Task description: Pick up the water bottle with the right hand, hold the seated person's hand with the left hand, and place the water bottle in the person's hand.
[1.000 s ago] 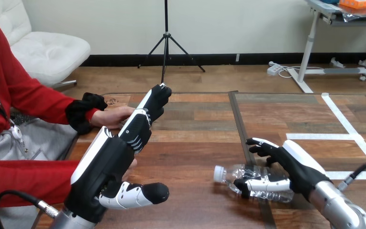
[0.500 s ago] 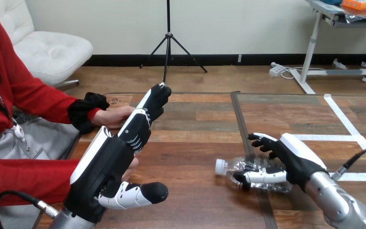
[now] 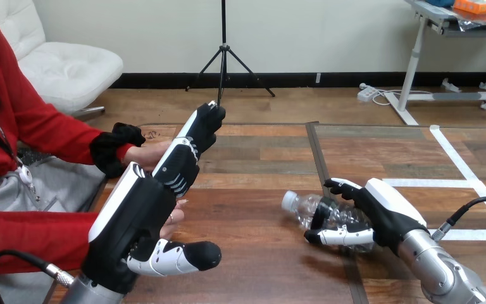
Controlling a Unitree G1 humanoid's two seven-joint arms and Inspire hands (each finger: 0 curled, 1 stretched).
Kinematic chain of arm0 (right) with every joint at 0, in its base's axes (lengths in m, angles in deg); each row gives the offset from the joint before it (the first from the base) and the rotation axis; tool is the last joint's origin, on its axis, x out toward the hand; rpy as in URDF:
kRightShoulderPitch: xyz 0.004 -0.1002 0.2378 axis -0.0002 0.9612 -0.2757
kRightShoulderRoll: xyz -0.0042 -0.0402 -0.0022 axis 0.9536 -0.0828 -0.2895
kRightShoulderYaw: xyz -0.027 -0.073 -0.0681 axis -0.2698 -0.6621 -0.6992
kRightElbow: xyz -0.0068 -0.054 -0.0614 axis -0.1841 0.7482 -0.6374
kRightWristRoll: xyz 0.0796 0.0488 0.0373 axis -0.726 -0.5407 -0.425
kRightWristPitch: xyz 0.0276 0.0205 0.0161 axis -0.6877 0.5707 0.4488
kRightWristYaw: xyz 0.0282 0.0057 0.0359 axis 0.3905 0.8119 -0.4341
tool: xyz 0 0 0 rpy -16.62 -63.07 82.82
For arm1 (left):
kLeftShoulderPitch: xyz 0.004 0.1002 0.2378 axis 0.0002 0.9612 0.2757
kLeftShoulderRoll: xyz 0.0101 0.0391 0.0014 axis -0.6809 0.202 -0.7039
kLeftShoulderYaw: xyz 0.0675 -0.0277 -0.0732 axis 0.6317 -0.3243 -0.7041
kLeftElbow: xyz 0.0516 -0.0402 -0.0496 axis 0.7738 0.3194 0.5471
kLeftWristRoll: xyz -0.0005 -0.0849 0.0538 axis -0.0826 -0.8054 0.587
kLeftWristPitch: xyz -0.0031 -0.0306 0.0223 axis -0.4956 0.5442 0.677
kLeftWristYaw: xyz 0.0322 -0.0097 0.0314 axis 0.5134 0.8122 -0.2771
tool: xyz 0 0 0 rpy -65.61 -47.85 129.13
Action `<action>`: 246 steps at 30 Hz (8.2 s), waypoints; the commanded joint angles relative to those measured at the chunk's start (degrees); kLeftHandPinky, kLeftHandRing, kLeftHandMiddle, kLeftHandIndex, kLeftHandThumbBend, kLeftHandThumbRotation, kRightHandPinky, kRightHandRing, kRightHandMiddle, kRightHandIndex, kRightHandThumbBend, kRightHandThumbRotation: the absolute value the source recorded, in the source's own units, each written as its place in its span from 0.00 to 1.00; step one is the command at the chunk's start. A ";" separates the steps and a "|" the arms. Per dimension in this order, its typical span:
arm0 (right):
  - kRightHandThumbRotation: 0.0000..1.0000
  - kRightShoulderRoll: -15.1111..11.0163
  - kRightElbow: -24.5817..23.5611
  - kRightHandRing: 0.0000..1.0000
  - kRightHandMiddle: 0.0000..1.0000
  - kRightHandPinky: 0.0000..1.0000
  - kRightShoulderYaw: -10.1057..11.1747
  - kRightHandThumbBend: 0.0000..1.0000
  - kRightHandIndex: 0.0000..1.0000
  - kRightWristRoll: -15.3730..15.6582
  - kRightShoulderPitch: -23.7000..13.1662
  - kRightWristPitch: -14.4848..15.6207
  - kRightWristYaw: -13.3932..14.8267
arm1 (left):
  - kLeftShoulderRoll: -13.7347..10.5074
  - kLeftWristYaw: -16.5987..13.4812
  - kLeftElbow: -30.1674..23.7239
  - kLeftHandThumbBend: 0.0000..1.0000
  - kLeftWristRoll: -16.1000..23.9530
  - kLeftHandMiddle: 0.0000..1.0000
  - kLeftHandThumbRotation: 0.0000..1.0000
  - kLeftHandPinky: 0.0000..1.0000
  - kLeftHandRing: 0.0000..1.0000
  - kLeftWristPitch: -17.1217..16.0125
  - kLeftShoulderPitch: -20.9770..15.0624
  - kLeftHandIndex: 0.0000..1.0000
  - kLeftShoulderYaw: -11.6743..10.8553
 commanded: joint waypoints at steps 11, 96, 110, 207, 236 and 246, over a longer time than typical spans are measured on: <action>0.56 2.74 4.65 0.88 0.89 0.82 -6.69 1.00 0.91 5.16 1.80 4.18 2.16 | 0.35 -0.49 -3.47 1.00 -0.91 1.00 0.67 1.00 1.00 1.20 -0.41 1.00 -0.33; 0.00 1.35 -3.60 0.47 0.49 0.42 -2.07 0.87 0.44 -4.25 -1.05 9.33 2.36 | 1.61 -0.11 -2.20 1.00 -0.50 1.00 0.66 1.00 1.00 0.85 -1.45 1.00 -1.02; 0.00 2.42 -6.94 0.39 0.41 0.36 4.67 0.88 0.41 -12.99 2.86 1.67 2.44 | 0.56 -0.71 -2.40 1.00 0.86 1.00 0.67 1.00 1.00 1.25 -1.23 1.00 -2.11; 0.00 26.14 -14.30 0.19 0.31 0.15 29.42 0.93 0.40 -51.95 8.78 -8.16 -37.11 | -21.80 -8.35 -3.27 1.00 27.21 0.90 0.45 0.77 0.87 10.42 -2.46 0.91 -15.20; 0.00 27.73 -18.99 0.18 0.30 0.13 28.06 0.92 0.40 -50.66 11.40 -7.92 -38.25 | -32.40 -8.42 8.13 1.00 33.98 0.87 0.42 0.72 0.81 5.76 -8.77 0.88 -12.81; 0.00 27.74 -20.72 0.19 0.31 0.14 27.47 0.92 0.40 -49.94 12.39 -8.19 -37.74 | -33.88 -8.53 11.45 1.00 36.11 0.85 0.39 0.71 0.79 4.82 -11.41 0.88 -11.30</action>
